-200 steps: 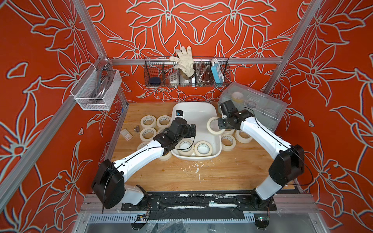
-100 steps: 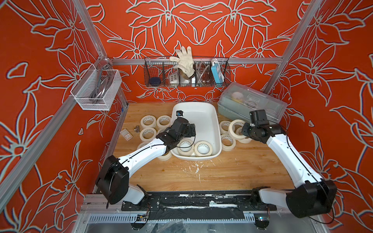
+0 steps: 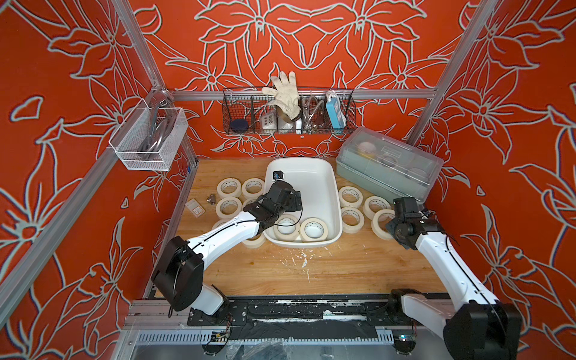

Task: Take out the art tape in the storage box
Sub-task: Place the art tape at the center of the board.

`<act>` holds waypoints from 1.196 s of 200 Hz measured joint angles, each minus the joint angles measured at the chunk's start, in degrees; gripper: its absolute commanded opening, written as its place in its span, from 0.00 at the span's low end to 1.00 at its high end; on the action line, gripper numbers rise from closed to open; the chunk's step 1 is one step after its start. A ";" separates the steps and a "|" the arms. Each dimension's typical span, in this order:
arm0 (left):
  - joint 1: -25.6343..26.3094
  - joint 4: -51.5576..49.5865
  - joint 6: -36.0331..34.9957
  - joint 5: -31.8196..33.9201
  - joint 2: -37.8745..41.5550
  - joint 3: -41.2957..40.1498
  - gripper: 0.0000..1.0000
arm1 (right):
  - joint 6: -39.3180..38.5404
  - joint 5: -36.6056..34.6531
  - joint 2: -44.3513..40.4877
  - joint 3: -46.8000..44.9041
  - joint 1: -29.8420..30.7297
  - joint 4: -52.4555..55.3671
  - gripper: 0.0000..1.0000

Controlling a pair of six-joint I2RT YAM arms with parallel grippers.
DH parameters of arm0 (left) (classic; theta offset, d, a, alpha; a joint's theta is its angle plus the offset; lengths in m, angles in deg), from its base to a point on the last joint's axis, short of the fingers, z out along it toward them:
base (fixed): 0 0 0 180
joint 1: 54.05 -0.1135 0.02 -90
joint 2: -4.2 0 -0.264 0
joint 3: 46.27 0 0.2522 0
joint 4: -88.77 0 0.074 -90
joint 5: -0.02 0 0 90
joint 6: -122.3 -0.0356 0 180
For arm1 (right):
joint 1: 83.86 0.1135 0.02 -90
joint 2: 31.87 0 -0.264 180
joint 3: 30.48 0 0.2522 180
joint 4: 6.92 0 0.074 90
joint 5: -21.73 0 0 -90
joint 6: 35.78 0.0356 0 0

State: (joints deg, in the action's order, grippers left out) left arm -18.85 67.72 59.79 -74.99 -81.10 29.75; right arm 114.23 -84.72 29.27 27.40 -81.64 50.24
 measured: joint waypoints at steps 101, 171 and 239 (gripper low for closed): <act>-0.07 -0.39 0.48 -0.02 -1.01 0.63 0.92 | 2.56 -0.61 11.80 -7.30 -1.20 -12.57 0.00; -0.42 -0.66 0.70 0.00 -1.20 0.63 0.93 | 0.66 1.57 19.52 -3.98 -1.70 -18.71 0.11; -0.76 -0.79 0.92 -0.02 -1.27 0.63 0.92 | -1.95 2.95 21.03 -2.71 -1.99 -20.22 0.53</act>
State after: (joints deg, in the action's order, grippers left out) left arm -19.61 66.93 60.71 -75.02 -82.37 30.38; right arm 112.28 -81.77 50.30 24.69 -83.63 30.02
